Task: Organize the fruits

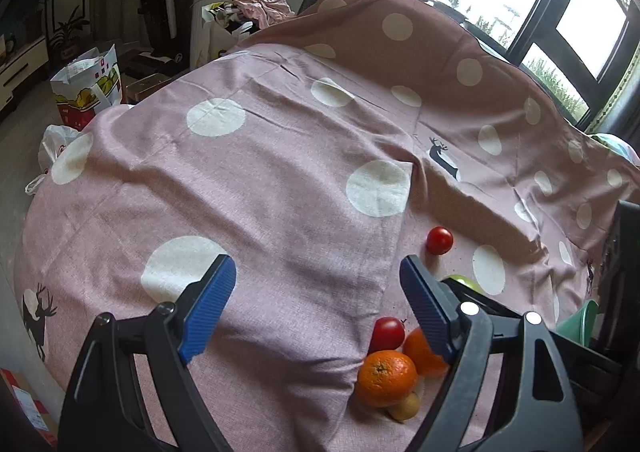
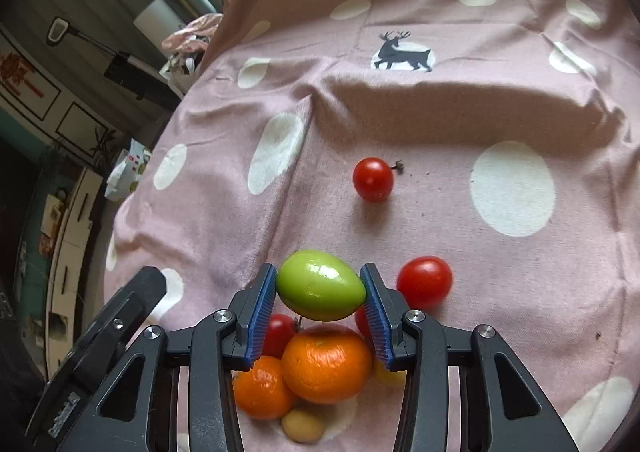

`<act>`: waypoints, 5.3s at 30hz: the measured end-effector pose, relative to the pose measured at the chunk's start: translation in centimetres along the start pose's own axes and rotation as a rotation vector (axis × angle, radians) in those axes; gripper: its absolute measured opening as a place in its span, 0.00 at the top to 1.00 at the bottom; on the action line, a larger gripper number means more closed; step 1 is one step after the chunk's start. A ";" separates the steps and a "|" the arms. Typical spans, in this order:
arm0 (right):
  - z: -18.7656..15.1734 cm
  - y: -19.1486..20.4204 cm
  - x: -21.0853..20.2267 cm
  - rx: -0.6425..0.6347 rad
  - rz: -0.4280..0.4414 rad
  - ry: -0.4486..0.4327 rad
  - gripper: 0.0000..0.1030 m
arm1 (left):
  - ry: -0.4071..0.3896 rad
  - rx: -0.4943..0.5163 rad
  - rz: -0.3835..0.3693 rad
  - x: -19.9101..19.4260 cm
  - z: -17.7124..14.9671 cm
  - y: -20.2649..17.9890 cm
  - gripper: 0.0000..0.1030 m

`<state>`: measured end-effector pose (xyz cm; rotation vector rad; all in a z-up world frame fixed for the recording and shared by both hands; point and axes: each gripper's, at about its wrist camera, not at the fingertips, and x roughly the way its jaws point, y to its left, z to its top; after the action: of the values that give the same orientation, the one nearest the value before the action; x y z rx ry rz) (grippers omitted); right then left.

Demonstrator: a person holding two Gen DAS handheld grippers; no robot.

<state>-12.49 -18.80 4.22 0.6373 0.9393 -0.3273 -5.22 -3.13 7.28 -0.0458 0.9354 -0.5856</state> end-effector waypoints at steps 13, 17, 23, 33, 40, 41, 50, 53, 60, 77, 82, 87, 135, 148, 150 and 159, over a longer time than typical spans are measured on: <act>-4.7 -9.4 -4.2 0.207 -0.114 0.028 0.56 | 0.072 0.151 -0.143 0.0 -2.6 -6.2 0.20; -4.4 -9.9 -4.5 0.223 -0.092 0.012 0.56 | 0.084 0.200 -0.155 0.1 -3.4 -7.7 0.22; -4.6 -10.8 -5.7 0.271 -0.104 -0.040 0.56 | 0.149 0.233 -0.238 0.5 -4.4 -9.0 0.30; -4.4 -11.4 -5.6 0.279 -0.064 -0.056 0.59 | 0.192 0.345 -0.287 0.7 -6.4 -11.6 0.32; -4.5 -11.6 -5.8 0.279 -0.047 -0.062 0.63 | 0.222 0.410 -0.327 1.1 -7.7 -13.3 0.36; -4.5 -11.6 -5.8 0.280 -0.040 -0.061 0.63 | 0.236 0.419 -0.334 1.3 -8.0 -13.5 0.39; -4.4 -11.9 -5.7 0.290 0.012 -0.051 0.67 | 0.291 0.456 -0.373 2.9 -9.4 -14.8 0.40; -4.4 -11.8 -5.5 0.291 0.022 -0.047 0.67 | 0.312 0.441 -0.382 3.7 -9.5 -14.9 0.44; -4.3 -11.5 -5.0 0.283 0.046 -0.028 0.67 | 0.340 0.406 -0.408 5.0 -9.4 -15.0 0.54; -4.4 -9.1 -5.7 0.159 0.019 -0.087 0.67 | 0.271 0.405 -0.443 3.7 -8.6 -14.0 0.65; -4.4 -7.5 -7.4 0.106 0.013 -0.148 0.67 | 0.193 0.430 -0.447 1.4 -7.9 -13.7 0.65; -4.4 -5.8 -8.8 0.062 0.015 -0.203 0.67 | 0.142 0.433 -0.468 -0.1 -7.2 -13.1 0.65; -3.5 -10.1 -4.4 0.280 0.087 0.001 0.68 | 0.350 0.338 -0.417 2.9 -7.4 -11.8 0.62; -3.8 -9.7 -3.3 0.259 0.117 0.024 0.68 | 0.322 0.398 -0.329 5.1 -8.9 -13.0 0.64; -3.9 -9.4 -3.4 0.237 0.116 0.020 0.68 | 0.321 0.401 -0.327 5.1 -8.9 -12.9 0.65; -4.1 -7.9 -6.7 0.173 0.111 -0.107 0.69 | 0.199 0.422 -0.391 1.5 -7.9 -13.4 0.65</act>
<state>-22.98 -22.33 5.11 0.8197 0.7754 -0.3428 -16.66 -13.51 5.17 0.2163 0.9844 -1.1577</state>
